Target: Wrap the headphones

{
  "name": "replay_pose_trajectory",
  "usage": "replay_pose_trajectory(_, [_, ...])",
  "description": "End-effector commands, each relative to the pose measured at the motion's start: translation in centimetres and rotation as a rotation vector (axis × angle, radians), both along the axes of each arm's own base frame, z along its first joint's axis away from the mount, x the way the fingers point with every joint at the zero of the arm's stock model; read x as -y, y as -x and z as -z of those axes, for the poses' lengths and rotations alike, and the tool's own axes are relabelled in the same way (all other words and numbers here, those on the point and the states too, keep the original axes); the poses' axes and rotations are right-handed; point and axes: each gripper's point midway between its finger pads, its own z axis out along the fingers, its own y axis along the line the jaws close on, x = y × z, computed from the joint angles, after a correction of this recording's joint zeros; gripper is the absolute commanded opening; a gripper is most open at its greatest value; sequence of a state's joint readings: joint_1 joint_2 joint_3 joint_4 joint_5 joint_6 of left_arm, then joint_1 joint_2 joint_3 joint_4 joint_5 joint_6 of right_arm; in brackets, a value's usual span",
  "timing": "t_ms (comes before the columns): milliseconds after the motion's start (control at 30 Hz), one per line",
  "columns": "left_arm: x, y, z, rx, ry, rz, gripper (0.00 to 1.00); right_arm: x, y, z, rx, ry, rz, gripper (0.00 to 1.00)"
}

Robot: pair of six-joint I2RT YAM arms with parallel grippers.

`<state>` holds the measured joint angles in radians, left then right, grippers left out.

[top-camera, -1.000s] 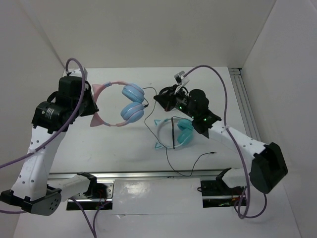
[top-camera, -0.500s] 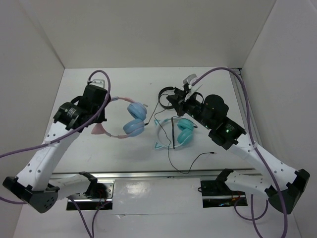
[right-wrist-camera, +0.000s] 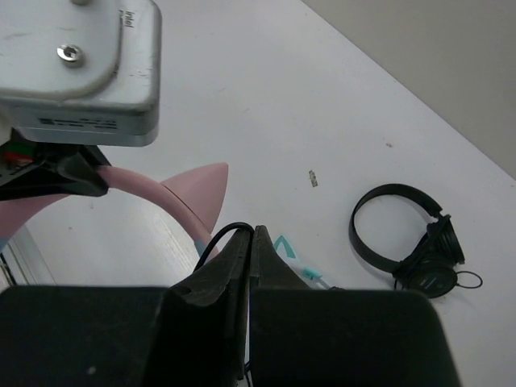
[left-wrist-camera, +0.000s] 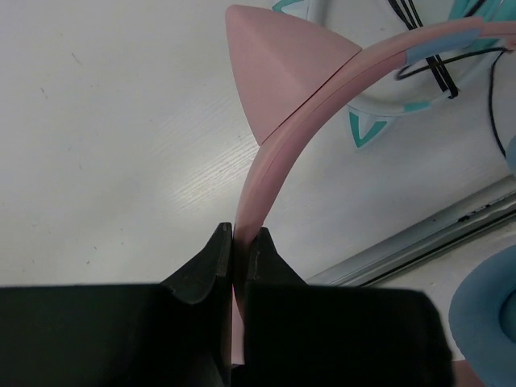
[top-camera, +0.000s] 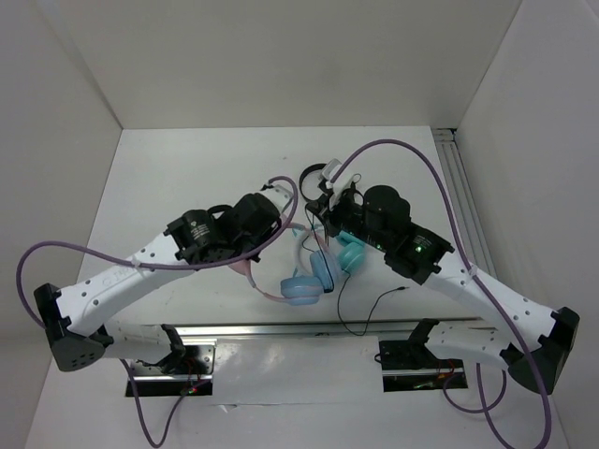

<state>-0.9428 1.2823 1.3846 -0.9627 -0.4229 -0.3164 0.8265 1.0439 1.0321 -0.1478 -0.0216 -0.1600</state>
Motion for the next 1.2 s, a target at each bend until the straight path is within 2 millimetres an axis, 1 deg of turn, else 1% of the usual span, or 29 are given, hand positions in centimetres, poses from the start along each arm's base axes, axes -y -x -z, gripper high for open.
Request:
replay_pose_trajectory(0, [0.5,1.4,-1.7,0.035,0.035,0.097,0.0,1.0,-1.2,-3.8,0.111,-0.056,0.083,0.0])
replay_pose_trajectory(33, [0.9,1.9,-2.3,0.05,0.054,0.131,0.0,1.0,-1.2,-3.8,0.111,-0.056,0.083,0.0])
replay_pose_trajectory(67, [1.1,2.1,-2.3,0.05,0.055,0.141,0.0,1.0,-1.5,-3.2,0.107,-0.031,0.09,0.0])
replay_pose_trajectory(167, [0.7,2.5,-3.3,0.079,0.075,0.153,0.0,0.7,-2.0,-2.2,0.093,-0.013,0.099,0.0])
replay_pose_trajectory(200, [0.7,2.5,-3.3,0.08,0.075,0.153,0.0,0.7,-2.0,-2.2,0.093,-0.012,0.099,0.0])
replay_pose_trajectory(233, [0.7,2.8,-4.0,0.093,0.095,0.162,0.0,0.6,-1.8,-1.4,0.083,-0.002,0.089,0.0])
replay_pose_trajectory(300, [0.8,3.3,-4.9,0.102,0.136,0.189,0.0,0.3,-1.9,-1.3,0.081,-0.006,0.064,0.0])
replay_pose_trajectory(367, [1.4,3.9,-5.8,0.107,0.189,0.235,0.0,-0.9,-1.9,-0.5,0.053,0.001,-0.02,0.0])
replay_pose_trajectory(400, [1.2,4.3,-5.9,0.111,0.196,0.255,0.0,-1.2,-1.8,0.2,0.034,0.013,-0.046,0.0])
replay_pose_trajectory(433, [1.4,4.4,-6.4,0.123,0.212,0.272,0.0,-1.2,-2.1,0.1,0.029,0.01,-0.058,0.0])
replay_pose_trajectory(467, [1.6,4.6,-6.8,0.126,0.236,0.286,0.0,-2.2,-1.6,0.3,0.017,0.009,-0.118,0.0])
replay_pose_trajectory(500, [1.5,4.7,-7.0,0.132,0.244,0.286,0.0,-2.1,-1.8,0.7,0.0,0.006,-0.125,0.0])
replay_pose_trajectory(533, [1.5,4.9,-7.5,0.145,0.261,0.304,0.0,-2.2,-1.6,0.7,-0.006,-0.001,-0.161,0.0])
replay_pose_trajectory(567, [1.3,5.0,-7.8,0.151,0.268,0.305,0.0,-2.6,-1.4,1.2,-0.02,0.003,-0.186,0.0])
replay_pose_trajectory(600, [1.6,5.0,-7.9,0.156,0.275,0.319,0.0,-2.7,-1.7,0.9,-0.016,-0.005,-0.197,0.0])
replay_pose_trajectory(667, [1.0,5.1,-8.6,0.18,0.289,0.309,0.0,-3.2,-1.2,0.7,-0.025,-0.03,-0.272,0.0])
replay_pose_trajectory(700, [0.9,4.8,-8.8,0.195,0.289,0.296,0.0,-3.8,-0.7,1.9,-0.058,-0.036,-0.311,0.0])
replay_pose_trajectory(733, [0.7,4.6,-8.9,0.201,0.284,0.287,0.0,-4.1,-0.6,1.1,-0.046,-0.084,-0.337,0.01])
replay_pose_trajectory(767, [0.6,4.4,-8.9,0.207,0.283,0.267,0.0,-4.7,0.1,1.3,-0.063,-0.107,-0.41,0.02])
replay_pose_trajectory(833, [-0.1,3.8,-10.0,0.241,0.297,0.204,0.0,-5.9,0.4,1.9,-0.083,-0.167,-0.47,0.05])
replay_pose_trajectory(900, [-0.4,3.4,-10.6,0.254,0.315,0.156,0.0,-6.8,1.1,2.4,-0.106,-0.205,-0.539,0.15])
replay_pose_trajectory(933, [-0.7,3.1,-11.2,0.272,0.324,0.128,0.0,-7.3,0.9,3.4,-0.135,-0.213,-0.553,0.2])
replay_pose_trajectory(967, [-0.7,3.2,-11.2,0.269,0.331,0.121,0.0,-7.8,0.8,2.7,-0.126,-0.248,-0.576,0.23])
replay_pose_trajectory(1000, [-0.8,3.3,-11.5,0.268,0.342,0.116,0.0,-8.1,1.2,3.4,-0.146,-0.254,-0.609,0.24])
replay_pose_trajectory(1033, [-0.8,3.3,-11.9,0.269,0.356,0.11,0.0,-8.6,0.9,4.4,-0.175,-0.256,-0.619,0.26])
replay_pose_trajectory(1067, [-0.8,3.3,-11.9,0.269,0.356,0.11,0.0,-9.0,0.8,3.8,-0.16,-0.288,-0.634,0.28])
replay_pose_trajectory(1100, [-0.8,3.3,-11.9,0.265,0.363,0.103,0.0,-9.5,1.3,4.1,-0.171,-0.297,-0.664,0.29])
replay_pose_trajectory(1133, [-1.0,3.5,-12.6,0.277,0.381,0.103,0.0,-9.9,0.9,4.8,-0.186,-0.306,-0.664,0.33])
replay_pose_trajectory(1167, [-1.0,3.5,-12.6,0.277,0.381,0.103,0.0,-10.3,1.4,4.5,-0.163,-0.323,-0.694,0.34])
